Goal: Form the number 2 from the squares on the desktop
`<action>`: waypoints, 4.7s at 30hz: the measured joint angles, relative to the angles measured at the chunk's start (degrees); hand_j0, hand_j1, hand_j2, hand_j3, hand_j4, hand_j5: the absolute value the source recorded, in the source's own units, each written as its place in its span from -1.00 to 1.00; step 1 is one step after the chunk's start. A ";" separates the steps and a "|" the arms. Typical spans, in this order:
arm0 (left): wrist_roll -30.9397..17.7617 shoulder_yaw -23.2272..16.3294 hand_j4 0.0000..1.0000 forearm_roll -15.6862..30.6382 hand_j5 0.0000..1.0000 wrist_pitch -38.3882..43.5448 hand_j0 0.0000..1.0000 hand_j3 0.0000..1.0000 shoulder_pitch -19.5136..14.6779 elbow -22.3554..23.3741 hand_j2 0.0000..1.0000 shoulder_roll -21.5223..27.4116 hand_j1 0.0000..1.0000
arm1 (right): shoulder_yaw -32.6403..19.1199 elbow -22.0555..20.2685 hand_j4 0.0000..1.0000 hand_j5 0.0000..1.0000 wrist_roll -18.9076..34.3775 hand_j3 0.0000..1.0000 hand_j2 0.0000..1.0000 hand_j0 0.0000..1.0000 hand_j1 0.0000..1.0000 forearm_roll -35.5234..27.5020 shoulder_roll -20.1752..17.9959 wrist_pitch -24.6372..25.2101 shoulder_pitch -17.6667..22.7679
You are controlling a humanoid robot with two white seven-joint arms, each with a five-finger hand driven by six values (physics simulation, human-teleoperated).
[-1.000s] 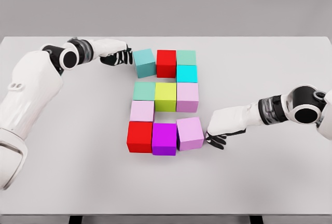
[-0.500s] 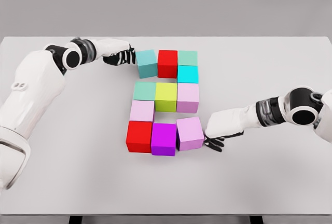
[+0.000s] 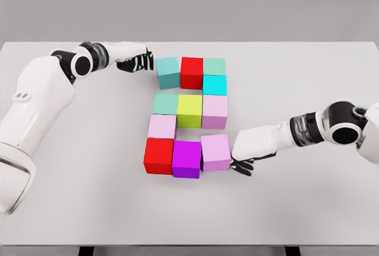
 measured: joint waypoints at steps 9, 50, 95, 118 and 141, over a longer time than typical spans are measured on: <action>0.53 0.27 -0.05 0.00 -0.05 0.21 -0.05 -0.05 -0.26 0.16 -0.05 -0.90 -0.05 | 0.42 -0.20 -0.72 -0.72 0.00 -0.72 -0.72 -0.72 -0.72 0.00 0.00 -0.06 0.26; 1.50 1.33 -0.05 -0.10 -0.05 0.67 -0.05 -0.05 -0.70 1.15 -0.05 -2.56 -0.05 | -2.66 3.58 1.00 1.00 0.06 1.00 1.00 1.00 1.00 2.06 -3.11 0.60 -3.16; 0.87 4.65 1.00 28.57 1.00 -20.53 1.00 1.00 20.04 -39.70 1.00 34.17 1.00 | -1.08 0.23 0.52 0.52 -0.03 0.52 0.52 0.52 0.52 2.63 -6.01 0.06 -6.06; 1.39 4.65 1.00 28.58 1.00 -20.53 1.00 1.00 21.27 -39.42 1.00 35.30 1.00 | 3.81 -5.03 -0.76 -0.76 0.00 -0.76 -0.76 -0.76 -0.76 2.50 -4.73 0.15 -6.50; 1.54 4.57 1.00 28.51 1.00 -20.53 1.00 1.00 20.92 -38.05 1.00 34.88 1.00 | 4.59 -2.74 -0.77 -0.77 0.00 -0.77 -0.77 -0.77 -0.77 2.64 -1.02 0.88 -6.77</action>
